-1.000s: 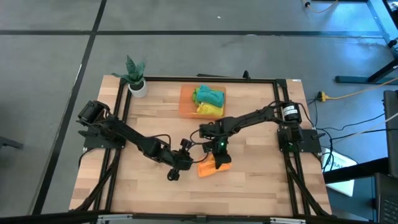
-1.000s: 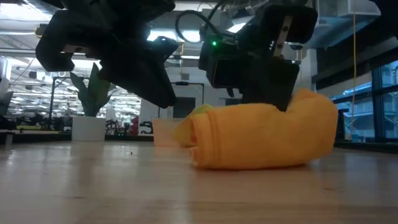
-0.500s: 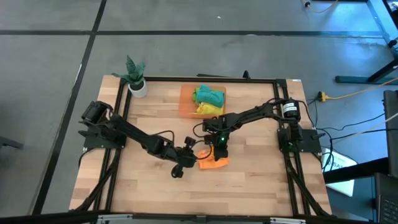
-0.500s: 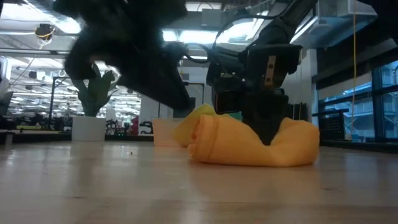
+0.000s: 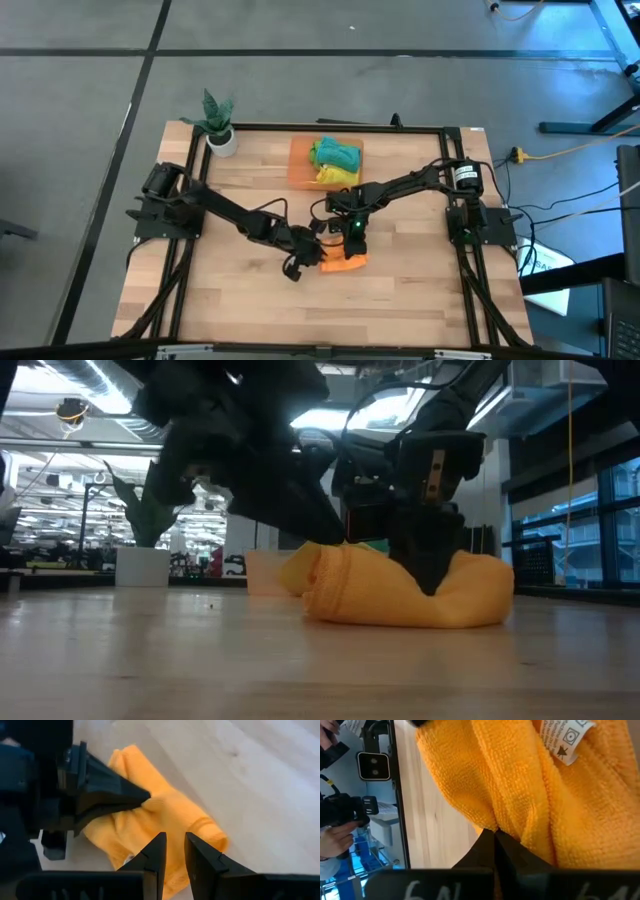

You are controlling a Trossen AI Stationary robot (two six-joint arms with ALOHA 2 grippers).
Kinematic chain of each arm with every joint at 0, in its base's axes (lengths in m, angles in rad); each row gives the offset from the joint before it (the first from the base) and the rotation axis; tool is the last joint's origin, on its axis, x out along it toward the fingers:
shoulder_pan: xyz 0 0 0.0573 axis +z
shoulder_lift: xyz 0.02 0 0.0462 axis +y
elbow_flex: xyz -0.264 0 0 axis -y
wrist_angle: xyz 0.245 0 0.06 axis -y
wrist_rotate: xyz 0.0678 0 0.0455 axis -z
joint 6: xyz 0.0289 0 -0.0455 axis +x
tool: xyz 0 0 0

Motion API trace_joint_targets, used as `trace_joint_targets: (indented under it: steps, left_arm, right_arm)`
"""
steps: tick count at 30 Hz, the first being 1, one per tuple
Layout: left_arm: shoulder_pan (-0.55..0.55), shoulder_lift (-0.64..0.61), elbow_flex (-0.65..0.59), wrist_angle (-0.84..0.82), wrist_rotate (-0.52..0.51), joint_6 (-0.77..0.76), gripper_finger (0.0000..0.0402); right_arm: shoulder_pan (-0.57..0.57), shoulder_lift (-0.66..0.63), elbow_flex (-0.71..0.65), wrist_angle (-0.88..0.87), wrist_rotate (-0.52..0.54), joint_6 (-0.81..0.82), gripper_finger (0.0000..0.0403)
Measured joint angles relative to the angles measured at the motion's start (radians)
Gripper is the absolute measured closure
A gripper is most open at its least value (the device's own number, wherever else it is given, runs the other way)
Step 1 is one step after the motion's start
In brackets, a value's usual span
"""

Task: Roll microfiber towels into tight, uniform cylinder then place into a basket
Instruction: Roll the orange microfiber cloth

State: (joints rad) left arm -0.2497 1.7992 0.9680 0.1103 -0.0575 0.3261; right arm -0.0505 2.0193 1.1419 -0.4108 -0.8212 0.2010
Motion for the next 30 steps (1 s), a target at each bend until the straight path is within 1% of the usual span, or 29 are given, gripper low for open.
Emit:
trace_joint_targets:
  steps: [3, 6, 15, 19, 30]
  left_arm:
    - [0.019, 0.018, 0.000, 0.002, 0.008, 0.018, 0.0341]
    - [0.035, 0.048, 0.000, 0.019, 0.060, 0.024, 0.0341]
    - [0.038, 0.073, 0.000, 0.008, 0.065, 0.024, 0.0341]
    - [0.038, 0.073, 0.000, -0.006, 0.064, 0.025, 0.0341]
    - [0.037, 0.074, 0.000, -0.045, 0.067, 0.018, 0.0341]
  right_arm:
    - [0.000, 0.000, 0.000, 0.006, 0.011, -0.021, 0.0399]
    - [0.000, 0.000, 0.000, 0.028, 0.016, -0.023, 0.0386]
    - [0.000, 0.000, 0.000, 0.040, 0.017, 0.004, 0.0346]
    - [0.000, 0.000, 0.000, 0.049, 0.016, 0.009, 0.0311]
    - [0.016, -0.002, 0.007, 0.070, 0.008, 0.057, 0.0195]
